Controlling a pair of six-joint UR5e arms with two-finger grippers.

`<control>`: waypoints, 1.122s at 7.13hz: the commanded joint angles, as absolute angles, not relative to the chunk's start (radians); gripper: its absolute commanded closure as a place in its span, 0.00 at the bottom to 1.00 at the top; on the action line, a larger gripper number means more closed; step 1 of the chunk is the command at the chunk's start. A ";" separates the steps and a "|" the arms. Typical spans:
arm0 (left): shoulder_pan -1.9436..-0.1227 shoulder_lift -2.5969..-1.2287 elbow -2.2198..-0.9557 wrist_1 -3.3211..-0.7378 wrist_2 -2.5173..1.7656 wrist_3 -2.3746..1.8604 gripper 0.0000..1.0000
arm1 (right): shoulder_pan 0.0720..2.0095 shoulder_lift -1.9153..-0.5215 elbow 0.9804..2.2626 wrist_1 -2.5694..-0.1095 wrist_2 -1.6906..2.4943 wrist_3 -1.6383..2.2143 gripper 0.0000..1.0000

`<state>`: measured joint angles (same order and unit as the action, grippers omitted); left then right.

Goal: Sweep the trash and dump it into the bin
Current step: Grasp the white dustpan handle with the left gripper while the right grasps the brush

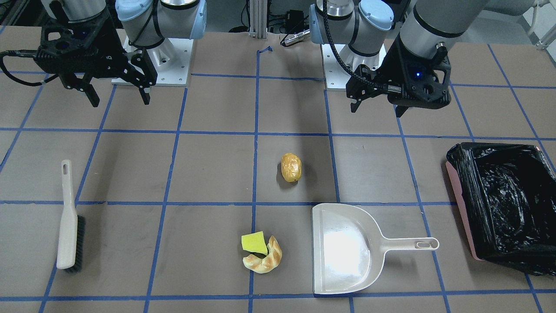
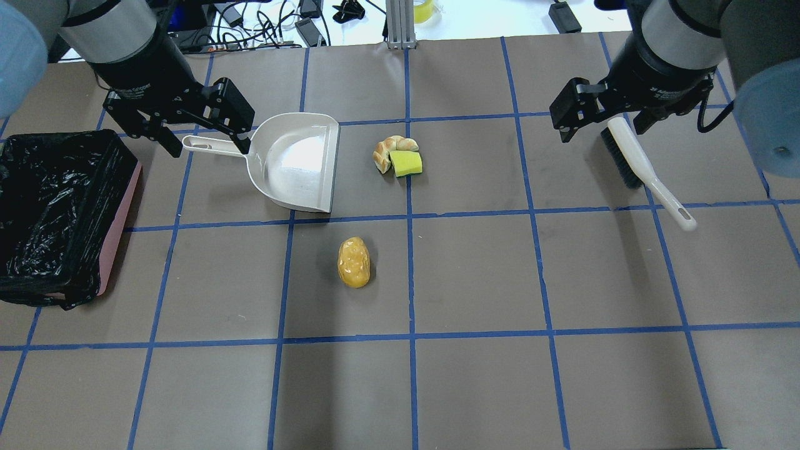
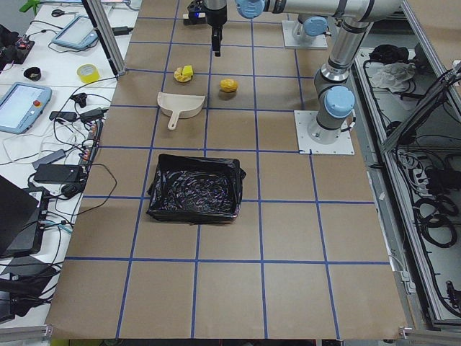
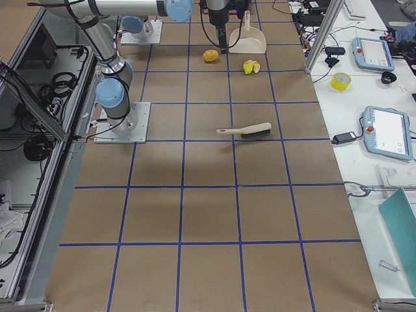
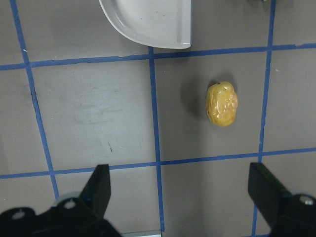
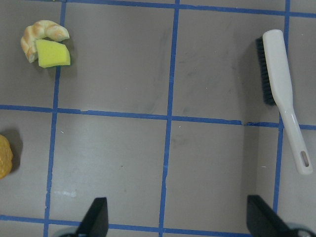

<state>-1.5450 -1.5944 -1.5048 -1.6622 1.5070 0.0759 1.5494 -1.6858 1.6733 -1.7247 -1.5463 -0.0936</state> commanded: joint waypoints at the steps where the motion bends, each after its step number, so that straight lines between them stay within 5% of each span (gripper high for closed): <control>1: -1.545 -1.603 -1.506 -1.629 1.509 0.075 0.05 | 1.548 -1.686 1.675 -1.720 -1.546 -0.094 0.00; 6: -1.410 -1.756 -1.515 -1.499 1.560 0.628 0.03 | 1.531 -1.643 1.677 -1.758 -1.575 -0.185 0.00; 8: -1.410 -1.865 -1.517 -1.308 1.563 0.867 0.00 | 1.366 -1.567 1.681 -1.766 -1.572 -0.457 0.00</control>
